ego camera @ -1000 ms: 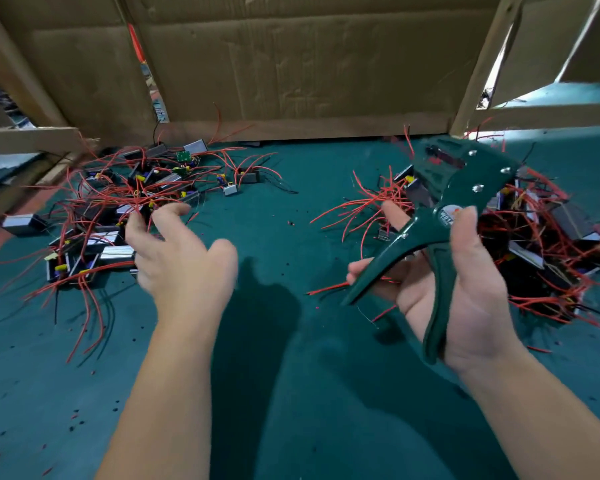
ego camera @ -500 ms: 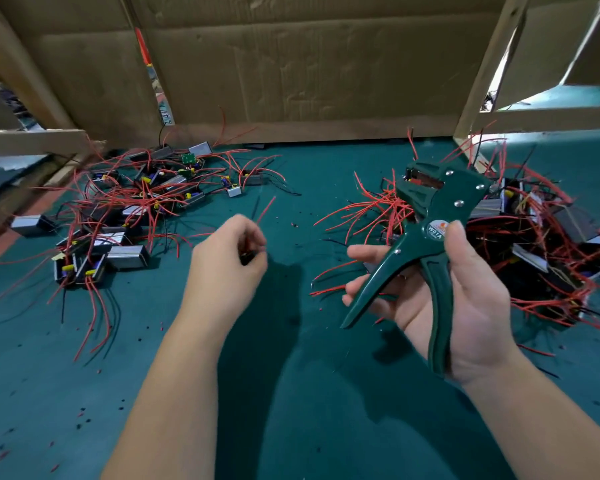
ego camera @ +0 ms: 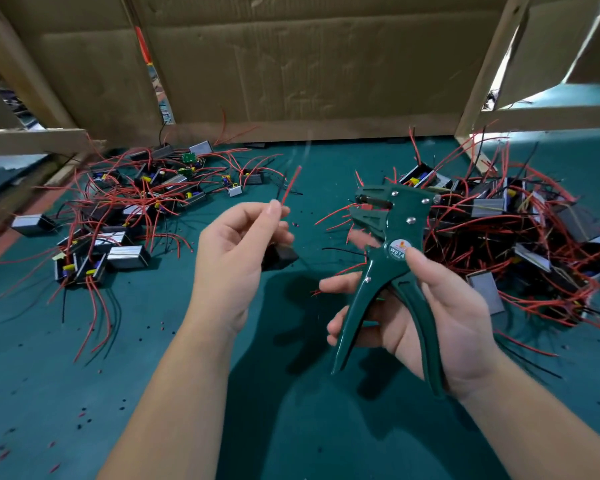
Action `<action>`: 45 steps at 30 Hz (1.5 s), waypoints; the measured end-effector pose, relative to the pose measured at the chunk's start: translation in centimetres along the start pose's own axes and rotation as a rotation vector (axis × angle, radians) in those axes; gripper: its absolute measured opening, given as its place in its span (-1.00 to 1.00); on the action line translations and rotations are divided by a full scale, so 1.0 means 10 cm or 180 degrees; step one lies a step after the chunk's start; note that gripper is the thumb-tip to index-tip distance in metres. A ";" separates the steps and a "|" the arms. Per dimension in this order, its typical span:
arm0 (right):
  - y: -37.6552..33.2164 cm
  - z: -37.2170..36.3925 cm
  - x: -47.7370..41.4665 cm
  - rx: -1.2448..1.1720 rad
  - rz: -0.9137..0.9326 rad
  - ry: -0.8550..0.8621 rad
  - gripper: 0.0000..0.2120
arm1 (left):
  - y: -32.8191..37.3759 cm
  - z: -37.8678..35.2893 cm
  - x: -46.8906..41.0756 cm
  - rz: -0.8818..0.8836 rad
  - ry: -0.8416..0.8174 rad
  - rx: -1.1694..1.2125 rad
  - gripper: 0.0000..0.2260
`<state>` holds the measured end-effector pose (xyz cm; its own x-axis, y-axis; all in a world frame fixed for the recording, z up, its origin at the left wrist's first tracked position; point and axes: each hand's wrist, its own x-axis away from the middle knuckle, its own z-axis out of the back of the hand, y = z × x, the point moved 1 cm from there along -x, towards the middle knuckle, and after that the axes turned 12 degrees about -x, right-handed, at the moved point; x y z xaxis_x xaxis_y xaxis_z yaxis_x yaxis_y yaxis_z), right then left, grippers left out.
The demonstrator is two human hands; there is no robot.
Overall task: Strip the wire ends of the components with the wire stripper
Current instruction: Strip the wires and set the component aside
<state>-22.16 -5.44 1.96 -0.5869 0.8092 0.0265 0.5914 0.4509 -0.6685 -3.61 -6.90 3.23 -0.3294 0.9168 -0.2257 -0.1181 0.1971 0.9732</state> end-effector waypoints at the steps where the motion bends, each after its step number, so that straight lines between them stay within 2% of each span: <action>1: 0.01 0.00 0.00 -0.0060 -0.0105 0.0018 -0.24 | 0.01 0.00 0.00 0.0031 -0.0010 0.0020 -0.80; 2: 0.01 0.00 0.00 -0.0075 -0.0200 0.0025 -0.22 | 0.02 0.00 0.01 0.0048 -0.0010 -0.0016 -0.82; 9: -0.01 -0.06 0.04 -0.0517 -0.0945 -0.0408 -0.46 | 0.06 -0.02 0.05 -0.0049 0.0063 -0.0259 -0.85; 13: -0.02 -0.09 0.05 -0.0945 -0.1058 -0.0795 -0.53 | 0.10 -0.03 0.07 -0.0201 -0.0042 -0.0222 -0.94; 17: -0.01 -0.06 0.06 -0.0778 -0.1035 -0.0810 -0.53 | 0.11 -0.02 0.08 -0.0296 -0.0024 -0.0291 -0.92; 29: 0.02 -0.06 0.07 -0.0317 -0.0863 -0.0441 -0.53 | 0.05 0.04 0.04 -0.0400 -0.0108 -0.0614 -0.81; 36: 0.05 -0.06 0.06 -0.0016 -0.0745 -0.0170 -0.50 | 0.05 0.03 0.04 -0.0470 -0.0156 -0.0665 -0.80; 40: 0.06 -0.06 0.07 0.0076 -0.0697 -0.0078 -0.46 | 0.06 0.04 0.04 -0.0498 -0.0160 -0.0640 -0.87; 45: 0.07 -0.08 0.08 0.0187 -0.0632 0.0340 -0.49 | 0.05 0.02 0.05 -0.0569 -0.0227 -0.0743 -0.86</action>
<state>-21.73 -4.21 2.08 -0.6249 0.7435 0.2383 0.4351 0.5851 -0.6844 -3.70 -6.25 3.63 -0.2185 0.8985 -0.3808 -0.3830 0.2799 0.8803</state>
